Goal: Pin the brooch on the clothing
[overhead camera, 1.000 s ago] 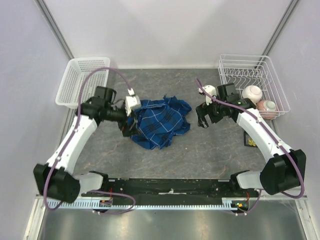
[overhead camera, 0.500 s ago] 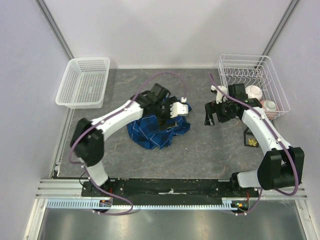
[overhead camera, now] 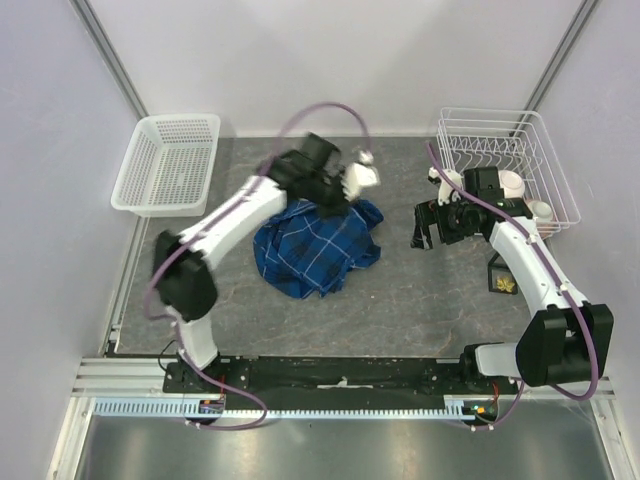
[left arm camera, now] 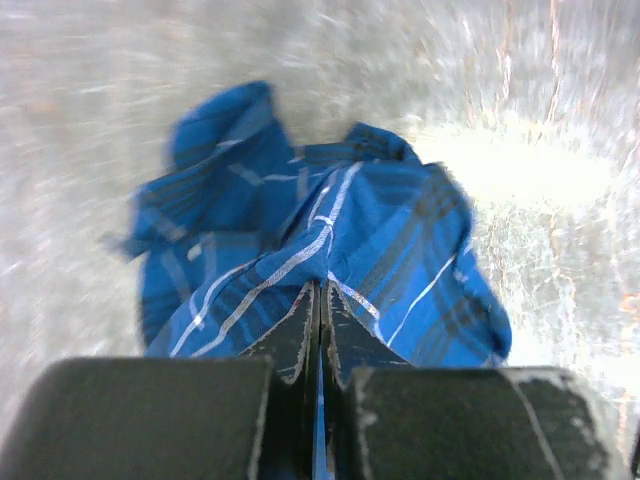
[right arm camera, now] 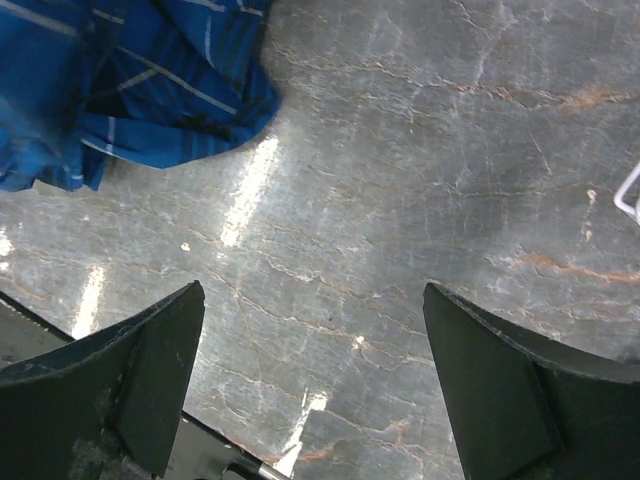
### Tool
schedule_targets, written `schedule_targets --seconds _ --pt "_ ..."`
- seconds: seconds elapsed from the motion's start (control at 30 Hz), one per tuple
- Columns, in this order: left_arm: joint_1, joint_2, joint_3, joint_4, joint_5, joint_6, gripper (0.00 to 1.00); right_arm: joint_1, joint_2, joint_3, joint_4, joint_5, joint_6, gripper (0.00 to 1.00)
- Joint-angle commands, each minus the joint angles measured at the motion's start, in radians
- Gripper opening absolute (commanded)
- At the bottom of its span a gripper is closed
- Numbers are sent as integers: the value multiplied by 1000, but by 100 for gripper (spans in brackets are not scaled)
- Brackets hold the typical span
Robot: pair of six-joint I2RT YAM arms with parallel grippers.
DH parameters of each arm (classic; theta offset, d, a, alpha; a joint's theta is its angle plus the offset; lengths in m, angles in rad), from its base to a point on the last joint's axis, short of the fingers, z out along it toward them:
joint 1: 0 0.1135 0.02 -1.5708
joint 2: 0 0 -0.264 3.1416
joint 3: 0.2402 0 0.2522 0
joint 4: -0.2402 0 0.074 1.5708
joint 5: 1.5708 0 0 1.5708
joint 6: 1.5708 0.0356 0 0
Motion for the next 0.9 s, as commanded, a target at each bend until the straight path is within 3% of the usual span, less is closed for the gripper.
schedule_targets --seconds 0.0,0.13,0.23,0.27,0.37,0.47,0.67,0.87 --pt "276 -375 -48 -25 231 -179 2 10 -8 34 92 -93 32 98" --pt "534 -631 -283 -96 231 -95 2 58 50 42 118 -90 42 98" --pt "676 -809 -486 -262 201 173 2 110 84 34 172 -86 69 98" --pt "687 -849 -591 -306 175 306 2 143 100 29 207 -83 77 98" --pt "688 -995 -787 -371 83 417 2 218 155 39 253 -60 83 98" --pt "688 -1006 -918 -341 -31 393 2 268 222 55 285 -75 57 98" --pt "687 -931 -1033 -280 -103 407 2 331 258 16 374 -123 -44 98" --pt "688 -889 -1051 -232 -115 371 8 418 291 5 406 -127 -81 98"
